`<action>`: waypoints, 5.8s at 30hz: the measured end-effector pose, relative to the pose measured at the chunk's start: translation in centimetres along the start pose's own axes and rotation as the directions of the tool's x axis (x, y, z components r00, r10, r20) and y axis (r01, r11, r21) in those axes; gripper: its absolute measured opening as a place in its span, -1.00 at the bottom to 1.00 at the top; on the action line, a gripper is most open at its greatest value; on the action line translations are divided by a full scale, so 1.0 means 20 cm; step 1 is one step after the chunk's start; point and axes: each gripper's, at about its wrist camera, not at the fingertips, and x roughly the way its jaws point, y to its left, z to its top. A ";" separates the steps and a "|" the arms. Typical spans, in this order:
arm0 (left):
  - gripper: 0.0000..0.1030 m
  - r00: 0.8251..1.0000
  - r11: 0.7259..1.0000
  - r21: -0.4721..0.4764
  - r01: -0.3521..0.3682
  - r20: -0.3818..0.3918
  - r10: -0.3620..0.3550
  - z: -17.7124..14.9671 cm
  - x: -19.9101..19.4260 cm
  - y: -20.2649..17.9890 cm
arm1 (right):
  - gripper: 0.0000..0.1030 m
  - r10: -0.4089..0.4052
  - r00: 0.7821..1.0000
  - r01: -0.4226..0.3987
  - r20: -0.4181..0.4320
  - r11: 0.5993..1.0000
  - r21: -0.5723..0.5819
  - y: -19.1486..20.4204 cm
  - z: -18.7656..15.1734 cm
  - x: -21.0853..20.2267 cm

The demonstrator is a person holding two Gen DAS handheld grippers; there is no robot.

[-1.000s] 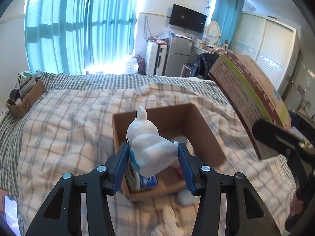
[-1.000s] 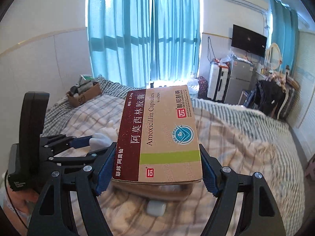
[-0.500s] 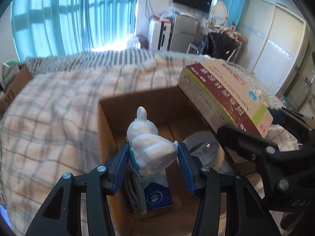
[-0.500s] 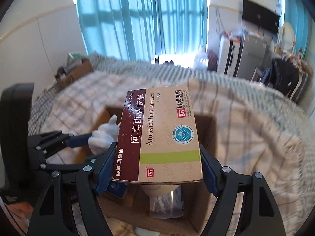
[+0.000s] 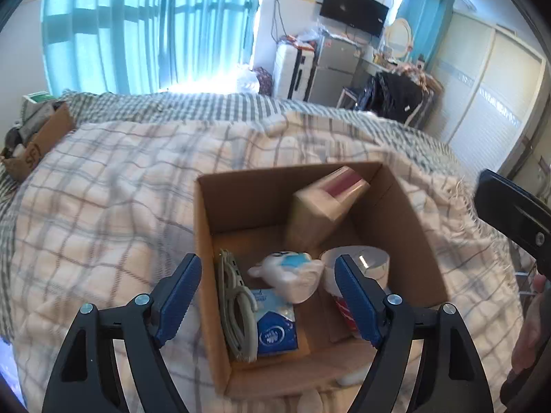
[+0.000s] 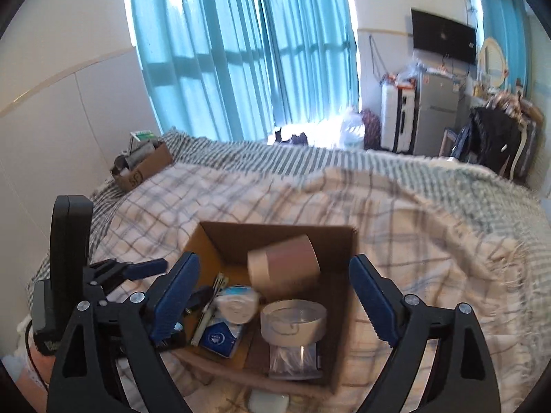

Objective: Organize objects

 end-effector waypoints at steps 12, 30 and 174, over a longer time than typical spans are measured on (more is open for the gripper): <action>0.80 0.991 0.997 0.028 -0.067 0.116 0.063 -0.16 -0.38 -0.11 | 0.73 -0.132 0.989 0.139 0.064 0.984 -0.116 0.10 -0.08 -0.49; 0.23 0.973 0.991 0.114 -0.077 -0.209 0.099 -0.86 0.13 -0.24 | 0.73 -0.146 0.970 0.161 -0.193 0.985 0.065 -0.18 -0.71 -0.01; 1.00 0.860 0.986 0.096 -0.137 0.505 0.071 -0.33 -0.90 -0.19 | 0.99 -0.331 0.897 0.335 0.293 0.941 0.039 0.12 -0.34 -0.84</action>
